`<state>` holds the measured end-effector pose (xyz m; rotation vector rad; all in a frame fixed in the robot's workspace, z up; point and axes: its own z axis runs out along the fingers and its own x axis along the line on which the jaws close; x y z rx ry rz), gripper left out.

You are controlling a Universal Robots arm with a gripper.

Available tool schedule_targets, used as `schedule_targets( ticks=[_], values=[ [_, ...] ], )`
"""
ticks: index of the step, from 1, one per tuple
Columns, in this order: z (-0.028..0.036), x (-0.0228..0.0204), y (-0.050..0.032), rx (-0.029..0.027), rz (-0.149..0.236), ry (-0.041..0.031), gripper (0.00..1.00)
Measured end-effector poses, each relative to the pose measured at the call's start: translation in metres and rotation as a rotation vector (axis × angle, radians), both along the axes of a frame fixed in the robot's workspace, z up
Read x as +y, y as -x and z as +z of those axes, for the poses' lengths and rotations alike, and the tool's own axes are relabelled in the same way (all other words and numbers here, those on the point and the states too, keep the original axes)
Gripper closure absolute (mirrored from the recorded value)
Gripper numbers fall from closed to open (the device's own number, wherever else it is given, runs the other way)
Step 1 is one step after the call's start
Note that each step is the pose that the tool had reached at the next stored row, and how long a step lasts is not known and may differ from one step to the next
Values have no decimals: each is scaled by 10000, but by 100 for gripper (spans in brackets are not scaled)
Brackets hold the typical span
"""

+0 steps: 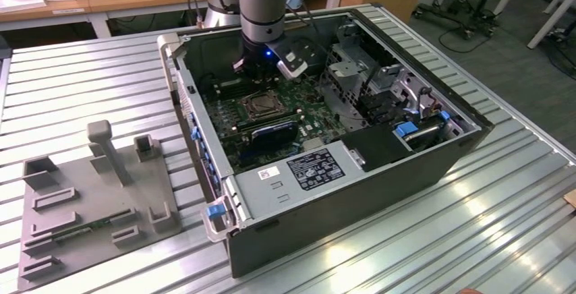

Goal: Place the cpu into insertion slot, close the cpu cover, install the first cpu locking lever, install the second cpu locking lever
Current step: 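Install the first cpu locking lever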

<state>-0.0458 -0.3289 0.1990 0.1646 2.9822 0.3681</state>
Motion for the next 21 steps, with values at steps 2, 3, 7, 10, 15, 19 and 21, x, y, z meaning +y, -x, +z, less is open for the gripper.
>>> schedule_targets(
  ticks=[2, 3, 7, 10, 15, 19, 21],
  values=[
    [-3, 1, 0, -3, 0, 16, 89],
    [-4, 1, 0, -3, 0, 28, 89],
    [-4, 4, 0, -3, 0, 36, 89],
    [-4, 5, 0, -3, -27, 34, 89],
    [11, 6, 0, -2, -160, 34, 89],
    [23, 6, 1, -3, -261, 30, 89],
    [24, 6, 4, -3, -296, 30, 89]
  ],
)
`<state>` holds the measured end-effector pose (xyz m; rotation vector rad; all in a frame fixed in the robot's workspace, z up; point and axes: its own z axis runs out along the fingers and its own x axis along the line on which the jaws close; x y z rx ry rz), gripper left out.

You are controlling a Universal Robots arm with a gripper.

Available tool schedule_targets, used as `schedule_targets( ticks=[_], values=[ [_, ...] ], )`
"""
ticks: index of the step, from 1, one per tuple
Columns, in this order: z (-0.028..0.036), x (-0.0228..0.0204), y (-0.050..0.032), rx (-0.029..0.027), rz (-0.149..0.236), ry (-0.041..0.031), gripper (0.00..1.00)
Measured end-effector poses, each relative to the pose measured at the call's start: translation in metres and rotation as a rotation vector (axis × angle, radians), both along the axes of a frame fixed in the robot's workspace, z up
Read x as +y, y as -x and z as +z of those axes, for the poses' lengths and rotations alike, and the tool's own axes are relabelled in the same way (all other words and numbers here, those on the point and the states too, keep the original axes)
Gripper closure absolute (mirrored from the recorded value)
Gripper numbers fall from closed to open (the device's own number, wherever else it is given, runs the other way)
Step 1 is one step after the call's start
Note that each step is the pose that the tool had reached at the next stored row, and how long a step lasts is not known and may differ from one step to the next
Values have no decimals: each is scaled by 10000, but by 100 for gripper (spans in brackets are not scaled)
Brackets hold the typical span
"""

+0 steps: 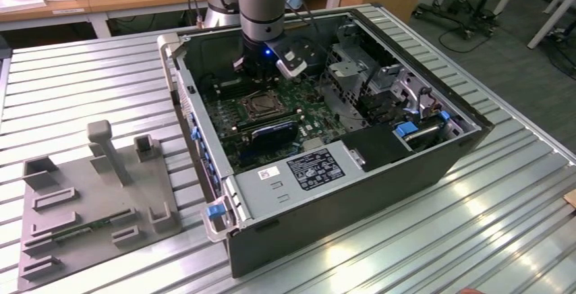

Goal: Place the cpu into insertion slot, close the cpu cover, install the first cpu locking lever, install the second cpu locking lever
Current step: 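Install the first cpu locking lever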

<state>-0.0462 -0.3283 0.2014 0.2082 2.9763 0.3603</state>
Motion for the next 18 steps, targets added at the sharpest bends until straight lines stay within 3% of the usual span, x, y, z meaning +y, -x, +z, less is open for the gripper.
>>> schedule_targets(
  ticks=[18],
  values=[
    [-7, 9, 33, -11, -390, 27, 89]
  ],
)
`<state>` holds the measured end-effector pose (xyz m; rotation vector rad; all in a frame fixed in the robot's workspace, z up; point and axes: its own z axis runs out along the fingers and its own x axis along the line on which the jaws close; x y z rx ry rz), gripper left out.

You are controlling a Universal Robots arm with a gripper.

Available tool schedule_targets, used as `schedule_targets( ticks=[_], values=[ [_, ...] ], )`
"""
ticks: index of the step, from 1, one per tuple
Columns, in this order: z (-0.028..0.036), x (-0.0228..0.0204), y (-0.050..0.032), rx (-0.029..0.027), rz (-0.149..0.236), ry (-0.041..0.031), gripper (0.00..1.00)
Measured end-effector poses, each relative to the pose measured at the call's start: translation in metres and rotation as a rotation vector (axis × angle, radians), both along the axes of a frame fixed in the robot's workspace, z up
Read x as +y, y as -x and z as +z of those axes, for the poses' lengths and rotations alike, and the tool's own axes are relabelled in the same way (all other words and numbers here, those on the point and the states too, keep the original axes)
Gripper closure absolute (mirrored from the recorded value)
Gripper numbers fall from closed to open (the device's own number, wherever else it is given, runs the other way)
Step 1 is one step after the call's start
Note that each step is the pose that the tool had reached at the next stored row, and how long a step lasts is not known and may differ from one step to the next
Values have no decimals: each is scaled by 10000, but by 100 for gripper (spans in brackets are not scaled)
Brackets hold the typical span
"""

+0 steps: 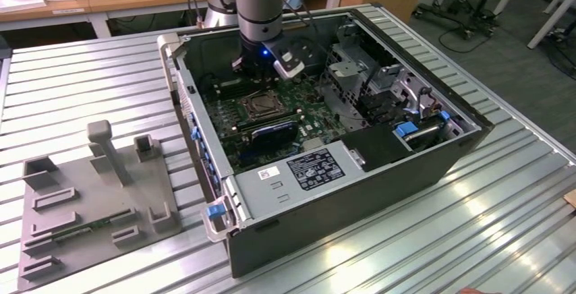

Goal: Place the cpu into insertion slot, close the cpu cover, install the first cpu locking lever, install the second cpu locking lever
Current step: 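Install the first cpu locking lever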

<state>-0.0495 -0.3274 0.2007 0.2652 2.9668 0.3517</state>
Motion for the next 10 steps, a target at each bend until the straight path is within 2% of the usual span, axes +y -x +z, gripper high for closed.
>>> schedule_targets(
  ticks=[3, 10],
  values=[
    [-5, 0, 0, -1, -113, 41, 89],
    [-6, 31, 8, -3, -188, 45, 89]
  ],
)
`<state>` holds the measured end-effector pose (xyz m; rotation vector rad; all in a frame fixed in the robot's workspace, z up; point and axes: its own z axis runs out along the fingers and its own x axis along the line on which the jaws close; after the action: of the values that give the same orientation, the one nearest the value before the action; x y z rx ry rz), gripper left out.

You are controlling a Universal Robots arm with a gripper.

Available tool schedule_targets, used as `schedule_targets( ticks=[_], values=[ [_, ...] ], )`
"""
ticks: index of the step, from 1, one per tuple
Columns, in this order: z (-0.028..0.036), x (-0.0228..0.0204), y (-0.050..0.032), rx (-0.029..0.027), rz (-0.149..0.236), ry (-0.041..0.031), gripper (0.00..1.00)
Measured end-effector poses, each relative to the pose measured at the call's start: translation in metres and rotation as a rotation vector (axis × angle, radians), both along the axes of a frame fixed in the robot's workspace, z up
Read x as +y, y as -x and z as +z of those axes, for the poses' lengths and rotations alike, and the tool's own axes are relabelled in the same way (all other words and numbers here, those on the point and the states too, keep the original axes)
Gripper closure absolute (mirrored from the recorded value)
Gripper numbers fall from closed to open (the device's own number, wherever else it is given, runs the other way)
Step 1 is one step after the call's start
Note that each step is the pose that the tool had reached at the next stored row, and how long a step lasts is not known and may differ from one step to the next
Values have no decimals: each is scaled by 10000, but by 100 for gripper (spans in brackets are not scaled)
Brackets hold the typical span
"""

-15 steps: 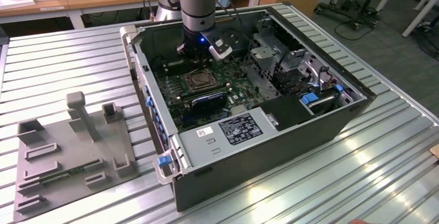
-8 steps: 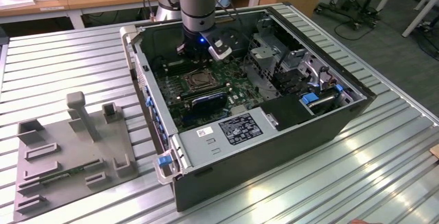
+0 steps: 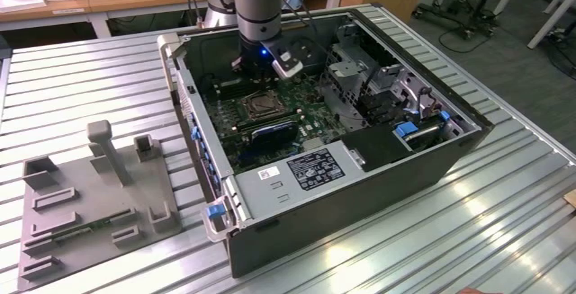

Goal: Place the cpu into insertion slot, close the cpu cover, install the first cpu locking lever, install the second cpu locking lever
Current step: 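Install the first cpu locking lever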

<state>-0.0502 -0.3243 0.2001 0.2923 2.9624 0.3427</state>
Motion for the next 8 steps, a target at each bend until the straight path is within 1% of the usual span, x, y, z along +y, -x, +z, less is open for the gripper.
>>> schedule_targets(
  ticks=[3, 8],
  values=[
    [0, 20, 5, -1, -49, -1, 89],
    [-1, 24, 6, -3, -150, 3, 89]
  ],
)
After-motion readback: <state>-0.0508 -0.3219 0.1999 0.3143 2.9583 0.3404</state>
